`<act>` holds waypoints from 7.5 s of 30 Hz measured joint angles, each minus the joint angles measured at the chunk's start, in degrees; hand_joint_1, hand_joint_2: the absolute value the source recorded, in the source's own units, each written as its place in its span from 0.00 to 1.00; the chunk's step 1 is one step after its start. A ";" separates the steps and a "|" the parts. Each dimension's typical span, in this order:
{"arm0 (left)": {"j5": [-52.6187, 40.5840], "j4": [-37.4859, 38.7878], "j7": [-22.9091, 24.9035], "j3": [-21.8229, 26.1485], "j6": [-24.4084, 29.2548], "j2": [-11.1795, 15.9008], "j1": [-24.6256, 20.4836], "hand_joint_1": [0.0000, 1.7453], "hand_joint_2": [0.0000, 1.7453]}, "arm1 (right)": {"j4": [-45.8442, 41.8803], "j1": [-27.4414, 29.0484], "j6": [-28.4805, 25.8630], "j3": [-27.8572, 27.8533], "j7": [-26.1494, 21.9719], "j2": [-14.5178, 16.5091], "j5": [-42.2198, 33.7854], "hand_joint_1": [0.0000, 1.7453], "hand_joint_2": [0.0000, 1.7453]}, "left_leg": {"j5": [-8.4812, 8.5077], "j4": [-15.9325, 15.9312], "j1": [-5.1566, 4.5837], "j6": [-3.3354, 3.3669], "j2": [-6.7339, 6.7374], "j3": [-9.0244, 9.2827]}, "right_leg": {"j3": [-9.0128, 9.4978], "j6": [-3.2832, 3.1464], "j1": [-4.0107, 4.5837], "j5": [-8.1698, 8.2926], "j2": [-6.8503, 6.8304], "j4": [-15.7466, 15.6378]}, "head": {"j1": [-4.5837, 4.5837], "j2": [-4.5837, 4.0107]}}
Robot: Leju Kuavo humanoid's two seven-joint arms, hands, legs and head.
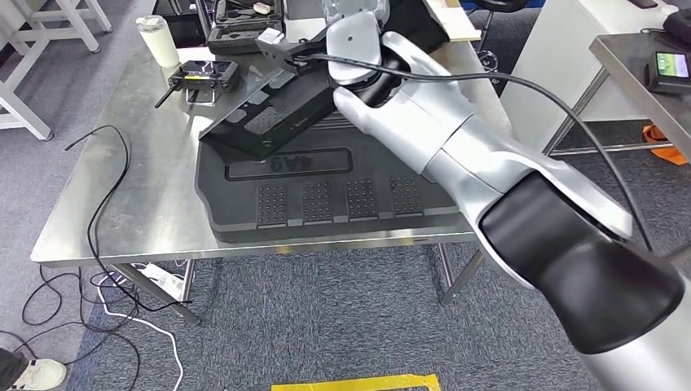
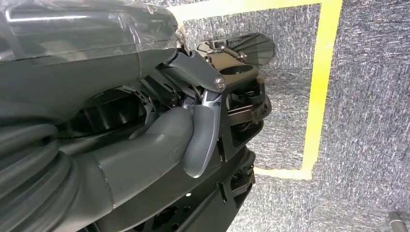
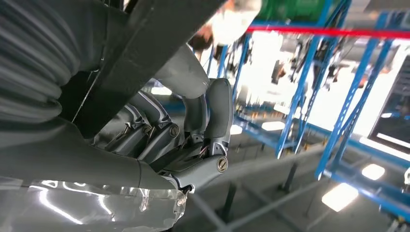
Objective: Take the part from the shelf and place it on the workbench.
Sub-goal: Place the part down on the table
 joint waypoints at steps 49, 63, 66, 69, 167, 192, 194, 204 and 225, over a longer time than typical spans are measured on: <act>0.20 0.00 0.36 1.34 1.83 -0.09 0.05 0.00 0.00 | -0.74 1.76 -1.06 -10.83 -0.10 0.63 -16.24 0.00 0.00 | -0.01 0.00 0.01 0.00 0.02 -0.05 | -0.09 0.00 0.00 0.00 0.02 -0.01 | -0.01 0.00; 0.13 0.00 0.63 1.36 1.52 -0.09 0.03 0.00 0.00 | -0.74 1.77 3.84 -10.96 -0.14 0.62 -17.16 0.00 0.00 | 0.00 0.00 0.01 0.00 0.02 -0.12 | -0.15 0.00 0.00 0.00 0.02 -0.01 | -0.01 0.00; 0.17 0.00 0.63 1.36 1.52 -0.09 0.03 0.00 0.00 | -0.74 1.76 3.85 -10.96 -0.15 0.62 -17.17 0.00 0.00 | 0.00 0.00 0.01 0.00 0.02 -0.12 | -0.15 0.00 0.00 0.00 0.02 -0.01 | -0.01 0.00; 0.27 0.00 0.63 1.36 1.52 -0.09 0.03 0.00 0.00 | -0.74 1.74 4.07 -10.96 -0.15 0.63 -17.20 0.00 0.00 | 0.00 0.00 0.01 0.00 0.02 -0.12 | -0.15 0.00 0.00 0.00 0.02 -0.01 | -0.01 0.00; 5.25 0.02 -7.66 3.87 5.68 -0.03 5.40 0.00 0.00 | -66.67 71.00 -55.06 -91.58 -44.34 -7.63 -79.50 0.00 0.00 | -0.24 0.07 0.11 0.11 0.06 0.04 | 0.05 0.06 0.10 -0.04 0.07 -0.25 | 0.07 0.00; 10.33 -0.02 -4.98 3.67 6.90 0.09 5.78 0.00 0.00 | -19.55 84.78 -54.79 -98.90 -58.43 4.30 -86.05 0.00 0.00 | -0.52 0.02 0.29 -0.05 -0.06 0.18 | 0.30 -0.10 0.31 -0.31 -0.03 -0.36 | 0.16 0.00; 10.84 -0.07 -4.37 3.61 6.91 0.10 5.78 0.00 0.00 | -11.94 82.92 -53.44 -98.36 -57.43 5.20 -83.62 0.00 0.00 | -0.52 0.02 0.31 -0.07 -0.07 0.20 | 0.35 -0.10 0.34 -0.31 -0.05 -0.35 | 0.15 0.00; 11.17 -0.79 0.02 1.11 6.42 0.97 4.97 0.00 0.00 | 16.47 78.99 -23.39 -75.89 -22.07 7.88 -46.45 0.00 0.00 | -0.50 0.02 0.39 -0.13 -0.66 0.25 | 0.48 -0.23 0.37 -0.43 -0.67 -0.35 | 0.14 0.00; 11.96 -2.44 1.77 -2.18 6.68 2.49 4.39 0.00 0.00 | 30.24 79.06 -25.81 -59.12 -23.34 6.78 -51.81 0.00 0.00 | -0.68 0.14 0.25 -0.16 -0.27 0.25 | 0.46 -0.17 0.24 -0.44 -0.19 -0.43 | 0.14 0.00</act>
